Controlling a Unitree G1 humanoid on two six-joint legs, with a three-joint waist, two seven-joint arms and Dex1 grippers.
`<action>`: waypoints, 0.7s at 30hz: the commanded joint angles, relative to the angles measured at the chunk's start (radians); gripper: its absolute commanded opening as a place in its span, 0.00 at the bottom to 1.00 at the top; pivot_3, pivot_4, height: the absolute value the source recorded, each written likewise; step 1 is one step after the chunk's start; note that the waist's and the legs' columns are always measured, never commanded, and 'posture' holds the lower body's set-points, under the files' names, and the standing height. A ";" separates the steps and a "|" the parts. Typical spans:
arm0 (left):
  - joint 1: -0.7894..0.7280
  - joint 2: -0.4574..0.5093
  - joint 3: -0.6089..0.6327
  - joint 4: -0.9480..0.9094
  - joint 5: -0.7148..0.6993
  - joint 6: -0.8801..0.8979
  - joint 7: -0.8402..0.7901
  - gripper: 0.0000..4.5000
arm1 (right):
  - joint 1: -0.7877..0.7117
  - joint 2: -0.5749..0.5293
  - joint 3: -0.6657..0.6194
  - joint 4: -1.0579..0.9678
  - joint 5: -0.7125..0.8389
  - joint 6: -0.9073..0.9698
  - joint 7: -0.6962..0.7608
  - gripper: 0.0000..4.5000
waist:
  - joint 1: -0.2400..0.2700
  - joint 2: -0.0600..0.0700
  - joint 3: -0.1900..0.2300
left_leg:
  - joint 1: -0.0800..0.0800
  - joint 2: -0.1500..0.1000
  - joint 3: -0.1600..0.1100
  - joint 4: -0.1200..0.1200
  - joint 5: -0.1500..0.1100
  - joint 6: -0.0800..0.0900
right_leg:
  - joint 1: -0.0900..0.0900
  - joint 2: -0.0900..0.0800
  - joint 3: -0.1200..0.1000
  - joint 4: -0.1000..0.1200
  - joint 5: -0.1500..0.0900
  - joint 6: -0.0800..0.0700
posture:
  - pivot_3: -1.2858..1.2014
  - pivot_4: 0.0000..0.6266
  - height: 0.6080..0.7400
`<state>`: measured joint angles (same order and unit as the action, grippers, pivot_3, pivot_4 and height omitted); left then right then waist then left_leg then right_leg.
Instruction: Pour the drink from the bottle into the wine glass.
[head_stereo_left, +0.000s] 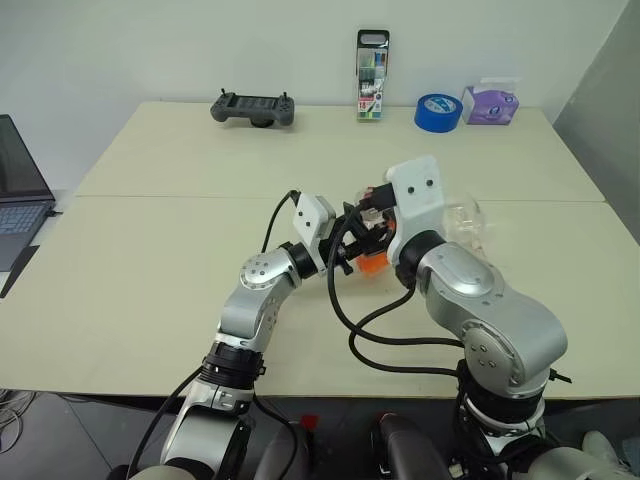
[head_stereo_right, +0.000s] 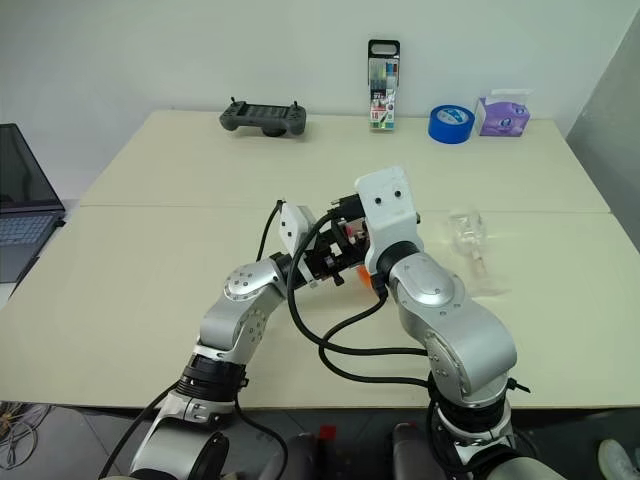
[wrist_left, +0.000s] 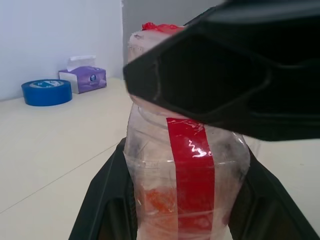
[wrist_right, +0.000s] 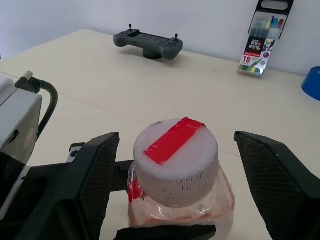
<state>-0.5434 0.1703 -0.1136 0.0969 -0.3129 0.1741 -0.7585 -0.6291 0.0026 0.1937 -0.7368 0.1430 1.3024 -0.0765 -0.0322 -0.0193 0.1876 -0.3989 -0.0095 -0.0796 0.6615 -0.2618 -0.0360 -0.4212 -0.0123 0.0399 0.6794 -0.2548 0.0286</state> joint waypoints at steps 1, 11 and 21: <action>-0.017 0.002 0.003 -0.048 -0.014 -0.002 -0.008 0.39 | -0.001 0.017 0.004 -0.010 -0.029 -0.037 -0.025 0.87 | 0.000 0.000 0.000 | 0.000 0.000 0.000 0.000 0.000 0.000 | 0.000 0.000 0.000 0.000 0.000 0.000 | 0.52 0.24 1.00; -0.023 0.008 0.006 -0.053 -0.014 0.007 -0.006 0.39 | -0.006 0.006 -0.016 0.008 -0.056 -0.049 -0.025 0.42 | 0.000 0.000 0.000 | 0.000 0.000 0.000 0.000 0.000 0.000 | 0.000 0.000 0.000 0.000 0.000 0.000 | 0.52 0.24 1.00; -0.028 0.022 0.005 -0.082 -0.036 0.041 -0.029 0.39 | 0.010 -0.314 -0.257 0.168 0.387 -0.277 0.695 0.42 | 0.002 0.000 0.000 | 0.000 -0.002 0.001 0.001 0.000 0.001 | 0.002 0.004 -0.001 -0.003 0.000 0.000 | 0.52 0.24 1.00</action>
<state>-0.5511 0.1951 -0.1349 0.0661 -0.3134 0.2169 -0.7944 -0.6138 -0.2893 -0.0108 -0.5761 0.4045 1.0868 0.4362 -0.0301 -0.0193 0.1878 -0.3991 -0.0115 -0.0773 0.6618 -0.2622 -0.0351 -0.4188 -0.0089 0.0400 0.6762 -0.2549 0.0288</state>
